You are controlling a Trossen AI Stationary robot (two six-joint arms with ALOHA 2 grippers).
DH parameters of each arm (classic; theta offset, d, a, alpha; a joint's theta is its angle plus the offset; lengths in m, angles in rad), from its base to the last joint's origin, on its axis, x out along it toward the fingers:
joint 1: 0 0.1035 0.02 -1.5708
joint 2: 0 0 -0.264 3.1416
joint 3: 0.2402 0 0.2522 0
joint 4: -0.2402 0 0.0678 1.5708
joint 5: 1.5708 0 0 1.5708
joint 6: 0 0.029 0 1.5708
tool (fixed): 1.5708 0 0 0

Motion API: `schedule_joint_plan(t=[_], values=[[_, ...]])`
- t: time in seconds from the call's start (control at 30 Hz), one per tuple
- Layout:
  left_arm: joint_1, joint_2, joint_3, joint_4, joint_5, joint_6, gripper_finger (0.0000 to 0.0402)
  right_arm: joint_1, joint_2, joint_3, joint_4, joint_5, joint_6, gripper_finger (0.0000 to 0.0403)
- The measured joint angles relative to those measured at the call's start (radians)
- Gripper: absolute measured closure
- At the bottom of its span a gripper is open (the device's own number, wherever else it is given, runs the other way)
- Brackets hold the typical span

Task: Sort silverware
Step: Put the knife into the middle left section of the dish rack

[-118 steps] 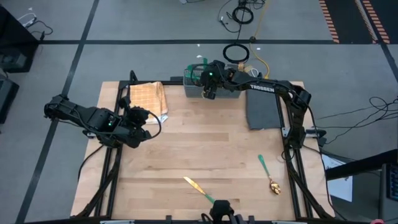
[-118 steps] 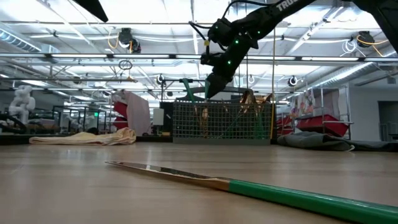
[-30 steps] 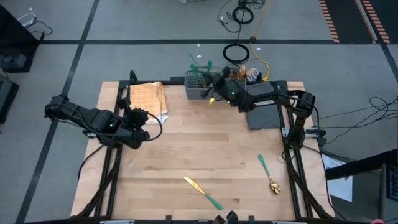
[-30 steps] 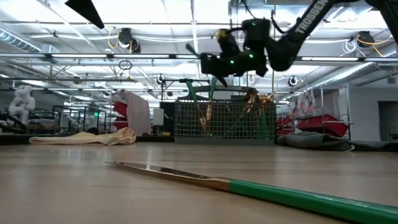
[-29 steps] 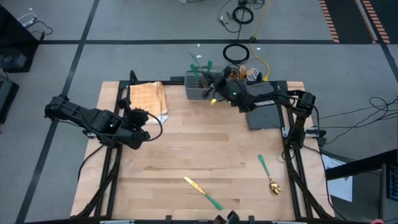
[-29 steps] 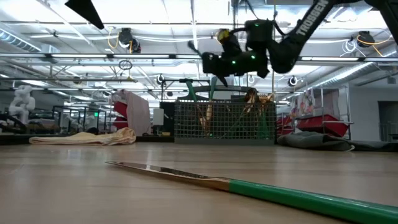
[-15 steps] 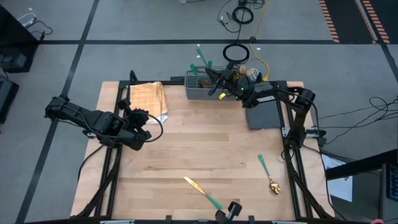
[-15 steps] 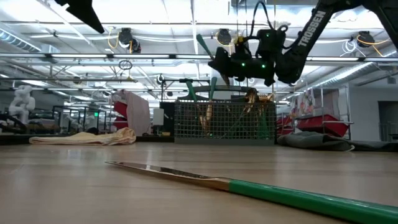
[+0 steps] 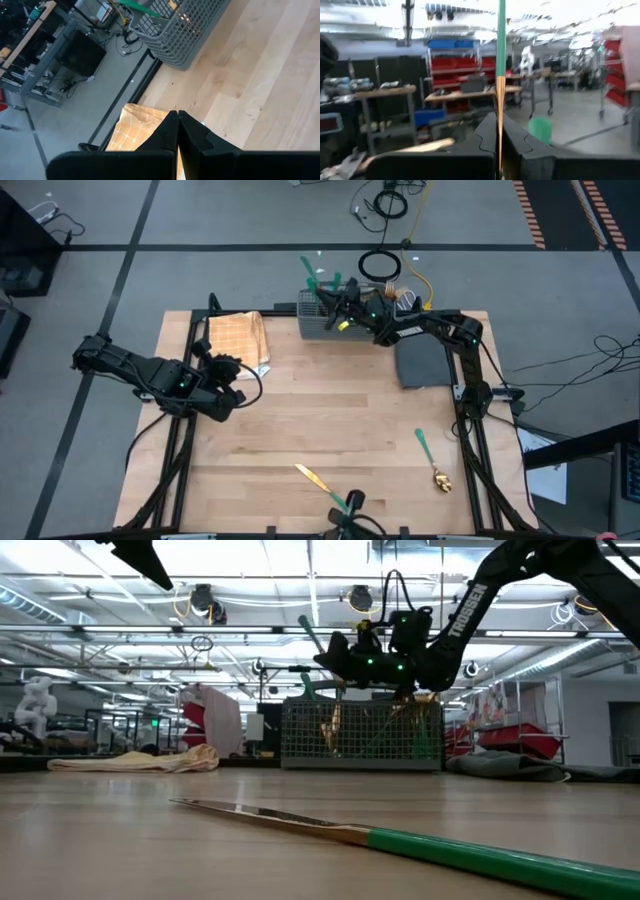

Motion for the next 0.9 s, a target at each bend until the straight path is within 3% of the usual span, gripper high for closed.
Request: schedule_joint_plan(t=[0.13, 0.37, 0.9], values=[[0.0, 0.0, 0.0, 0.0, 0.004, 0.0, 0.0393, -0.01, -0.007, 0.002, -0.04, -0.014, 0.04, 0.0403], [0.0, 0.0, 0.0, 0.0, 0.005, 0.001, 0.0393, -0.014, -0.011, 0.005, -0.192, 0.053, 0.058, 0.0403], [0.0, 0.0, 0.0, 0.002, 0.008, 0.0, 0.0393, 0.031, -0.025, 0.001, -0.115, 0.023, 0.012, 0.0403]])
